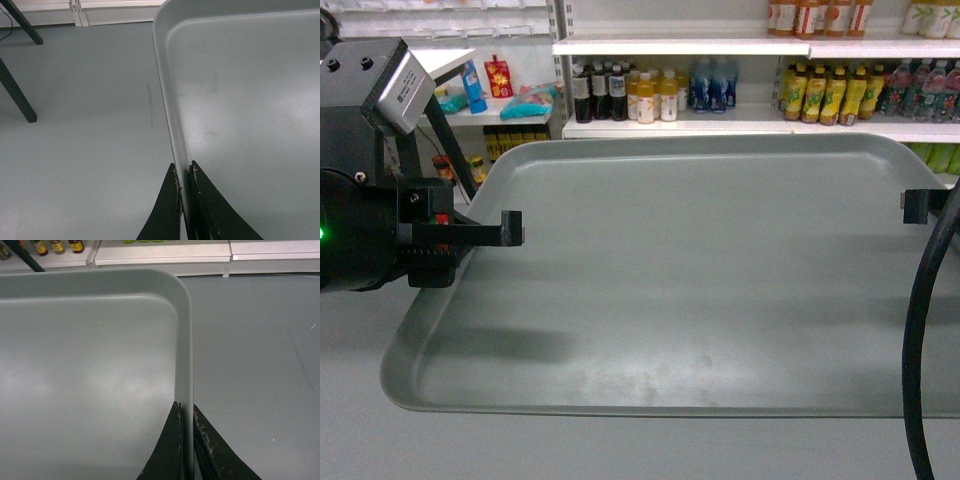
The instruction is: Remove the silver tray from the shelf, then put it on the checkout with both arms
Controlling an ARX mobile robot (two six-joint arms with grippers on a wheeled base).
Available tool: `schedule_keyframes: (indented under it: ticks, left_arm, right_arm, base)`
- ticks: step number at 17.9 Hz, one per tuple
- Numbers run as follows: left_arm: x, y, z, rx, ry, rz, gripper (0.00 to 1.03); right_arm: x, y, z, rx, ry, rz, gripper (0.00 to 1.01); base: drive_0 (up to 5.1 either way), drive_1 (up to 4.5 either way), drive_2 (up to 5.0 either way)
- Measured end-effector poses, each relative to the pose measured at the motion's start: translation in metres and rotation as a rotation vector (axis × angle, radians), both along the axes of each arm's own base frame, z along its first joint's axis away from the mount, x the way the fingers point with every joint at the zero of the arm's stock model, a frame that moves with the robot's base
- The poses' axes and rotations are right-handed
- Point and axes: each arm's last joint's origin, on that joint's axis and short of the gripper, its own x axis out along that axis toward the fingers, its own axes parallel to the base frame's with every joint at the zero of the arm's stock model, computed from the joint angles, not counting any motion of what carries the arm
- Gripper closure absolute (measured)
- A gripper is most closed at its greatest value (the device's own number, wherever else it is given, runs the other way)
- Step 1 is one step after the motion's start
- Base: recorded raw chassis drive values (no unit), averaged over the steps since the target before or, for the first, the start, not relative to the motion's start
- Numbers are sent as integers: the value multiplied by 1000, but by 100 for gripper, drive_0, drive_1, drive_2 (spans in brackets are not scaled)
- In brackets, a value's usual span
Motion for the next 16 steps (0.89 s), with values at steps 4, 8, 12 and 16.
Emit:
schedule_keyframes:
  ticks: [4,8,12,16]
  left_arm:
    - [0,0,0,-1,-3,0,100]
    - [0,0,0,-2,-5,1,100]
    - [0,-2,1,-1,-6,-2,100]
    - [0,-1,1,-2,-5,-4,100]
  right_arm:
    - [0,0,0,1,-3,1,98]
    - [0,0,0,1,-1,0,98]
    - [0,-2,0,-2,-2,-3,98]
    - [0,-1,0,-2,-2,-3,98]
  base:
    - [1,-405,407]
    - [1,-405,407]
    - [1,-405,407]
    - [-369,85,288]
